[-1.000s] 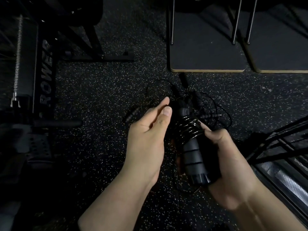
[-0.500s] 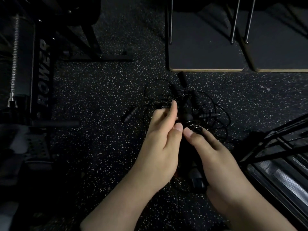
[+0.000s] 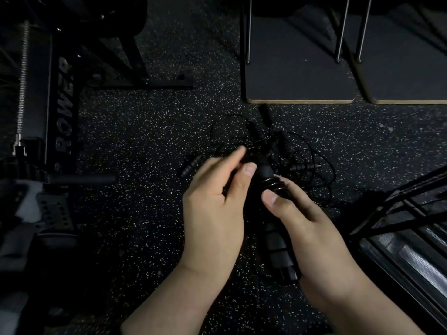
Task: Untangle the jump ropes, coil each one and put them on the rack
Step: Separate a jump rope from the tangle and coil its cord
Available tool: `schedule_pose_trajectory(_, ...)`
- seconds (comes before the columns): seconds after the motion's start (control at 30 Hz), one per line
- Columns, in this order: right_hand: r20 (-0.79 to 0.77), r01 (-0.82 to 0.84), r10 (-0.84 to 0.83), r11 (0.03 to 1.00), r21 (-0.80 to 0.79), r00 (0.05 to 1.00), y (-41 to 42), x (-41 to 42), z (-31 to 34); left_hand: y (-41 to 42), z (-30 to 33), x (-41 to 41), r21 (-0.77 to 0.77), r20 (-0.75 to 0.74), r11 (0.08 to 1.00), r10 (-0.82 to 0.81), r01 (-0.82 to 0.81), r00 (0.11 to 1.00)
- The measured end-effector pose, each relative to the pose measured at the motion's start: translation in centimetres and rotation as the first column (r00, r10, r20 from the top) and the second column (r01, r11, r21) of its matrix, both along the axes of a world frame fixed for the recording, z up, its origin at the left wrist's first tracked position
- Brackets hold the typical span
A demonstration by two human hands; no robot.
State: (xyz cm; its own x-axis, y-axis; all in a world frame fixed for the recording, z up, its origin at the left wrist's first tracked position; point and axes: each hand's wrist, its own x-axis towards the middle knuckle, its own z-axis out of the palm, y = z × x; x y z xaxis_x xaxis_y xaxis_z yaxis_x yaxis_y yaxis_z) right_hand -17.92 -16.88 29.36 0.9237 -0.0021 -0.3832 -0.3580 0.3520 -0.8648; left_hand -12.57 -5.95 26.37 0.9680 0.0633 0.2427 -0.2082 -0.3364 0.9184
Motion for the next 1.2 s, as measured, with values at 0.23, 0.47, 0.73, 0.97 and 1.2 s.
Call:
schedule_pose_trajectory(0.23,-0.027,0.095,-0.096,0.994,-0.049,0.995,-1.0,0.7,-0.9,0.3,-0.4,0.3,0.009,-0.091,0.978,-0.208,0.210,0.974)
schedule_pose_trajectory(0.47,-0.065,0.079,-0.080,0.997,-0.008,0.995,-2.1,0.8,-1.2,1.5,-0.3,1.2,0.107,-0.240,0.890,-0.410,0.443,0.880)
schedule_pose_trajectory(0.73,-0.097,0.096,-0.092,0.995,0.032,0.991,-2.2,1.0,-1.1,1.8,-0.7,1.4,0.152,-0.173,0.917,-0.344,0.370,0.923)
schedule_pose_trajectory(0.97,-0.066,0.038,-0.035,0.998,0.054,0.997,-1.9,0.8,-0.9,1.3,-0.6,1.3,0.087,-0.021,0.969,-0.228,0.229,0.973)
schedule_pose_trajectory(1.2,0.000,0.045,-0.045,0.998,0.046,0.999,-2.0,1.0,-1.0,1.5,-0.5,1.3,0.110,0.024,0.966,-0.239,0.235,0.971)
